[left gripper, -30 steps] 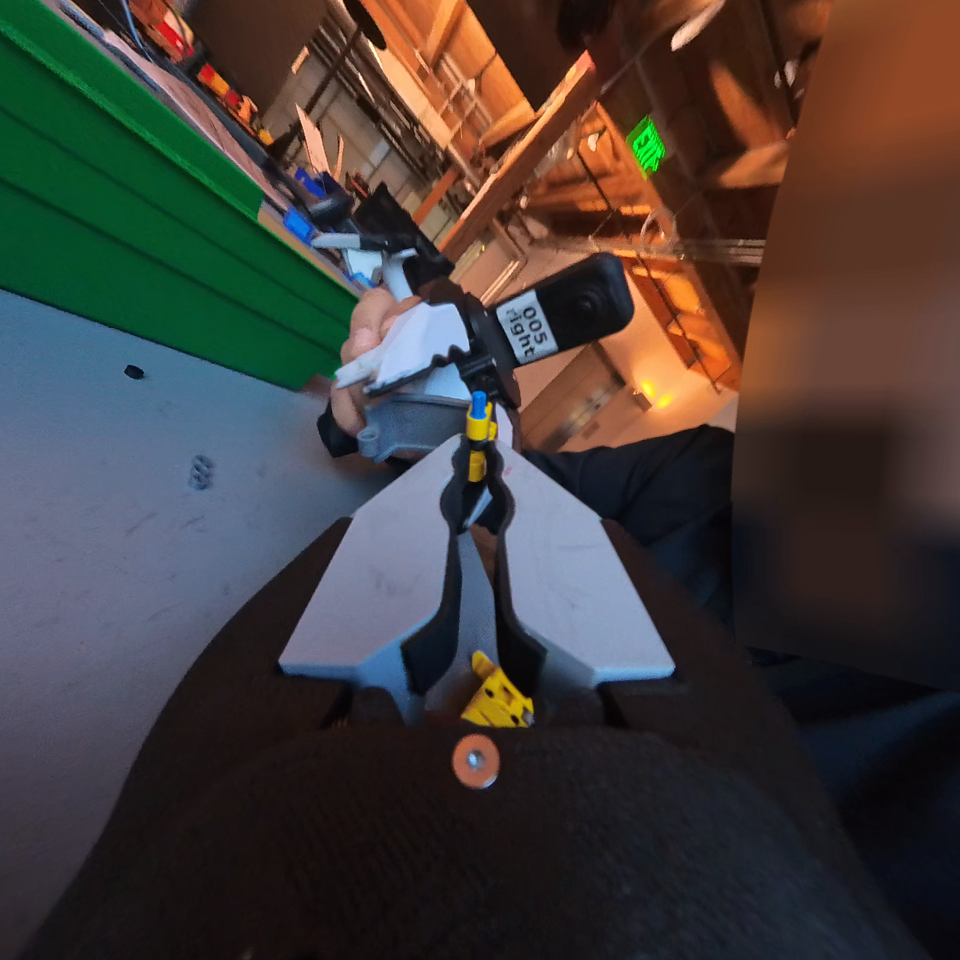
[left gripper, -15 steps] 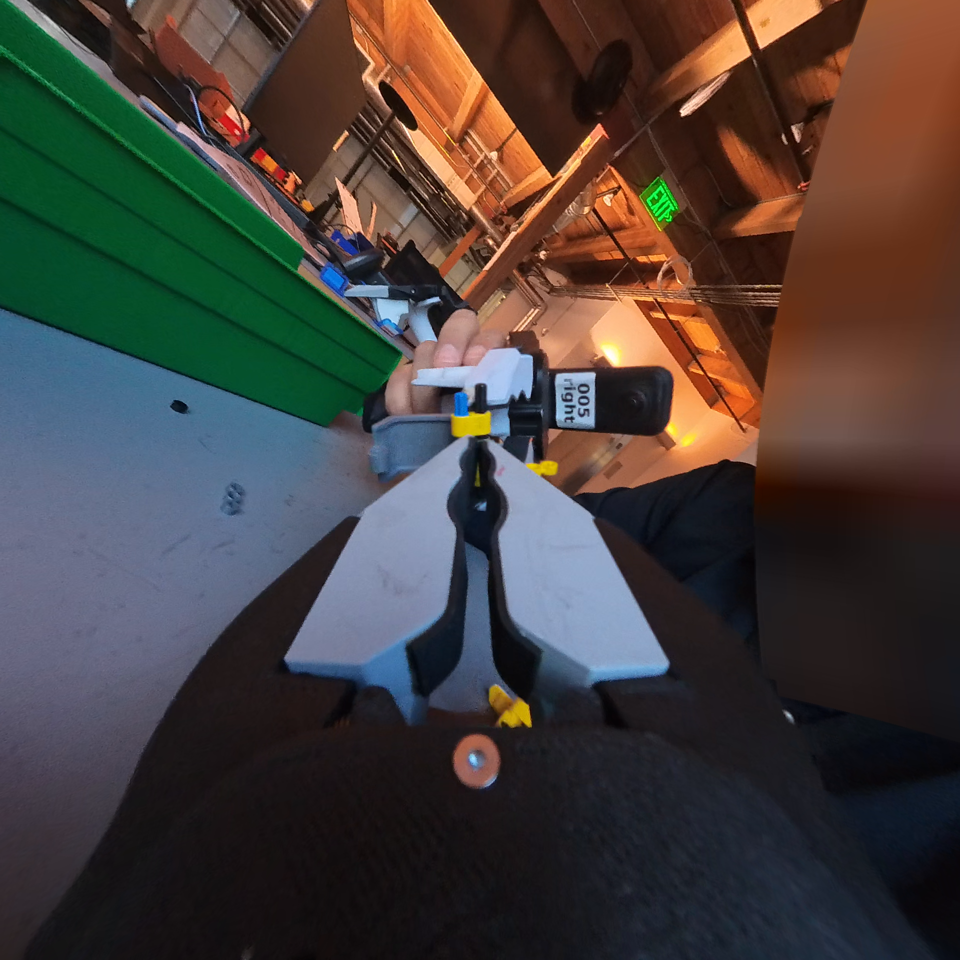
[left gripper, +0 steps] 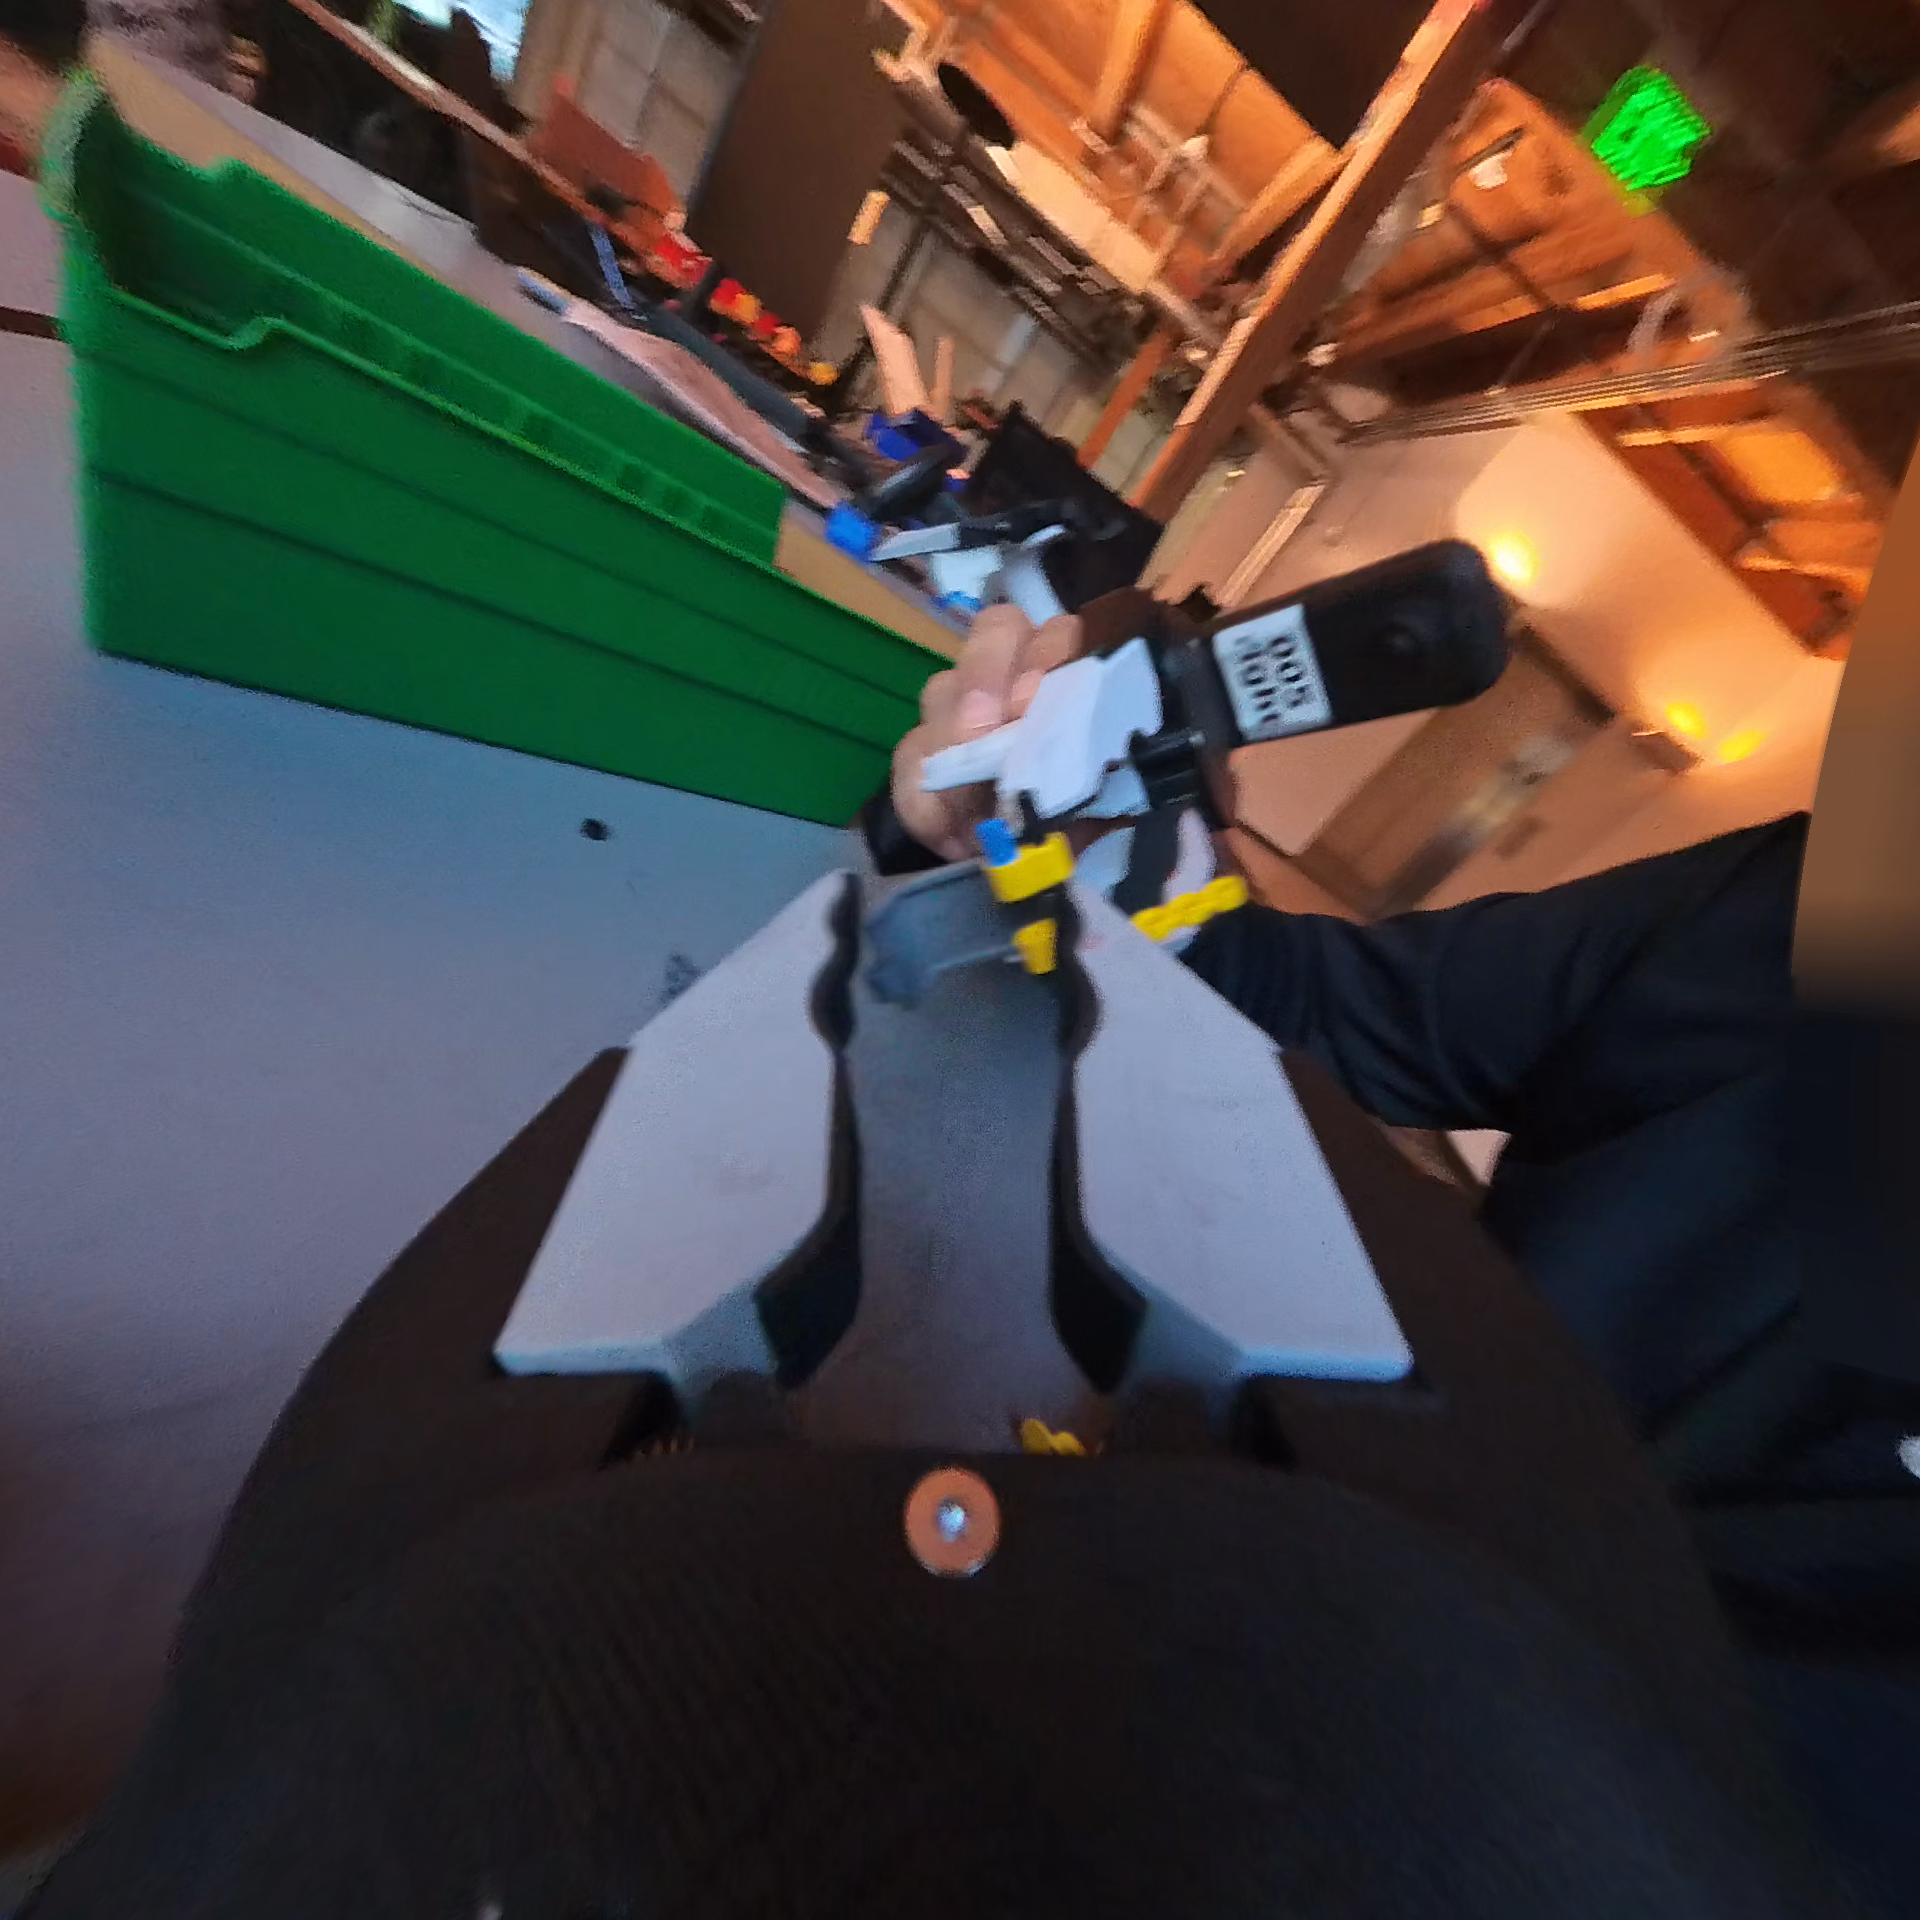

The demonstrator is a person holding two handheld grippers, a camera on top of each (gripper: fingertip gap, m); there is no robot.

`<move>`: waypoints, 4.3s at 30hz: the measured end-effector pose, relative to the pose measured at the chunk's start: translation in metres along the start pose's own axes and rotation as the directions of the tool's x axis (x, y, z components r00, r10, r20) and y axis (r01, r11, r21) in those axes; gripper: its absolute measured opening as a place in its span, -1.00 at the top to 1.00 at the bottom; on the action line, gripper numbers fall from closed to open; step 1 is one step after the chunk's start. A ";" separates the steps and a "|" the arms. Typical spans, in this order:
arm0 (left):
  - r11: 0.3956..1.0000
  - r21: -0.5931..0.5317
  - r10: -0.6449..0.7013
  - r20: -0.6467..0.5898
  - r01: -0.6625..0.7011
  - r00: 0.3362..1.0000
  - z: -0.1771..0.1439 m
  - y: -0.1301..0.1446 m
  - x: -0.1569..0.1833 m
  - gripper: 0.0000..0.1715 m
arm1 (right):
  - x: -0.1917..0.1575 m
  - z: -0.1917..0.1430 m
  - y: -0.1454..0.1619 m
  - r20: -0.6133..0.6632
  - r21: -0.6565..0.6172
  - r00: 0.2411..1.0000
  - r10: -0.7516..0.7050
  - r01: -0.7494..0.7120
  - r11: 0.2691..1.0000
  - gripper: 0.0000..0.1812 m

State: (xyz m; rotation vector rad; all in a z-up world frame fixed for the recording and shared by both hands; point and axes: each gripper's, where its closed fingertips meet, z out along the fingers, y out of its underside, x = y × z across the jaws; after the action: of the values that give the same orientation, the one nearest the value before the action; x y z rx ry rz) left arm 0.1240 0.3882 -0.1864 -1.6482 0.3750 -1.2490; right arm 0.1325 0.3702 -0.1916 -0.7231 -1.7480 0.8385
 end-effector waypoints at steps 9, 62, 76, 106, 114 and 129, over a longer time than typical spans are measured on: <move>0.998 -0.028 -0.054 -0.279 0.048 0.959 0.002 0.004 0.042 0.50 | -0.015 -0.022 -0.036 0.253 0.274 0.953 0.169 -0.238 0.932 0.62; 0.990 0.002 0.140 -0.090 -0.140 0.986 -0.001 -0.003 0.026 0.99 | -0.006 -0.008 -0.011 0.327 0.184 0.852 0.408 -0.481 0.857 0.92; 0.991 -0.040 0.127 -0.043 -0.128 0.991 0.002 0.004 0.017 1.00 | 0.027 -0.006 -0.001 0.138 0.197 0.872 0.470 -0.489 0.850 0.53; 0.650 -0.278 0.759 0.285 -0.707 0.585 0.012 0.003 -0.001 1.00 | 0.027 -0.004 -0.017 0.405 0.163 0.523 0.750 -0.848 0.504 0.95; 0.384 -0.570 0.910 0.369 -0.727 0.191 -0.002 -0.006 -0.032 1.00 | 0.046 0.017 0.009 0.098 0.200 0.507 0.856 -0.853 0.482 0.97; 0.134 -0.797 0.968 0.232 -0.589 -0.093 -0.012 0.002 -0.066 1.00 | 0.041 0.039 0.040 -0.238 0.053 0.598 0.765 -0.779 0.625 1.00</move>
State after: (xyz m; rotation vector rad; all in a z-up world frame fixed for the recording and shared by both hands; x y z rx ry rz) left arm 0.0865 0.4288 -0.2251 -1.5732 1.0309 0.6999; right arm 0.0866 0.4177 -0.2117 -1.6265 -1.1927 1.2122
